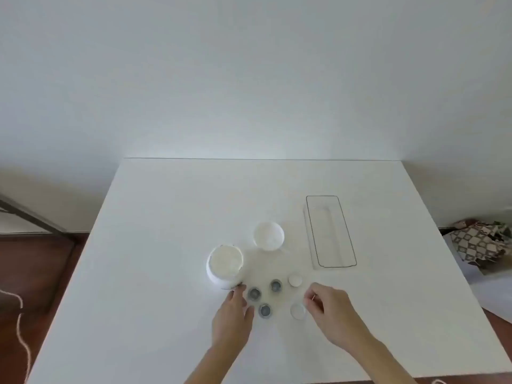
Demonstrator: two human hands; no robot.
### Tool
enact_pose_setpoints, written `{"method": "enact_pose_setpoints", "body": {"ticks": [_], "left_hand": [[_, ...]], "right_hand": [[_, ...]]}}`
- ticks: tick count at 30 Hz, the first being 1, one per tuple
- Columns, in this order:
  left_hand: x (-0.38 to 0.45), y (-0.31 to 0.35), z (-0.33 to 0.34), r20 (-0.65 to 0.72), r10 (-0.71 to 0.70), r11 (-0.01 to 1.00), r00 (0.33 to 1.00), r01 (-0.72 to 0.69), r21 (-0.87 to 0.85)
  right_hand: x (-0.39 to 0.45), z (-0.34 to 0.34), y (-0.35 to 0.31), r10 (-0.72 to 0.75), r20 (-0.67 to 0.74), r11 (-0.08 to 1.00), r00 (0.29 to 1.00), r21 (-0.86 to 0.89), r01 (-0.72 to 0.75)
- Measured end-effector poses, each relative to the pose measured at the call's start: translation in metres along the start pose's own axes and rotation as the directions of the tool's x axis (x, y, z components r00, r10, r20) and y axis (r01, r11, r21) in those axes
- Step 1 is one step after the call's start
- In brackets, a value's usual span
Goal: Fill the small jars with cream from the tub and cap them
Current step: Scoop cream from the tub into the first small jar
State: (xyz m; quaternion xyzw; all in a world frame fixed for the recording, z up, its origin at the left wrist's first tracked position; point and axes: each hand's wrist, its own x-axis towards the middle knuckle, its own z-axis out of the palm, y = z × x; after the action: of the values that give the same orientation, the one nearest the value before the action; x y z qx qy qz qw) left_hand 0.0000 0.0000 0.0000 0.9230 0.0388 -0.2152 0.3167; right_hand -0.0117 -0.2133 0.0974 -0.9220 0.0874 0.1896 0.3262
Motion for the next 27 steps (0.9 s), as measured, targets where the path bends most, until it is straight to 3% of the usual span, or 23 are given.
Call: {"method": "enact_pose_setpoints", "body": {"ticks": [5, 13, 21, 27], "left_hand": [[0.004, 0.007, 0.007, -0.044, -0.062, 0.995, 0.997, 0.058, -0.080], [0.005, 0.006, 0.012, -0.089, -0.079, 0.990, 0.993, 0.068, -0.119], [0.004, 0.009, 0.017, -0.126, -0.065, 0.988, 0.990, 0.046, -0.147], [-0.001, 0.006, 0.012, -0.140, -0.008, 0.982, 0.990, -0.019, -0.185]], "right_hand": [[0.059, 0.000, -0.007, 0.019, 0.022, 0.999, 1.000, 0.046, -0.020], [0.120, 0.020, -0.019, 0.076, 0.030, 0.996, 0.997, -0.040, -0.075], [0.136, 0.028, -0.013, 0.167, -0.101, 0.983, 0.981, 0.088, -0.159], [0.126, 0.029, -0.011, 0.145, -0.243, 0.967, 0.959, 0.240, -0.085]]}}
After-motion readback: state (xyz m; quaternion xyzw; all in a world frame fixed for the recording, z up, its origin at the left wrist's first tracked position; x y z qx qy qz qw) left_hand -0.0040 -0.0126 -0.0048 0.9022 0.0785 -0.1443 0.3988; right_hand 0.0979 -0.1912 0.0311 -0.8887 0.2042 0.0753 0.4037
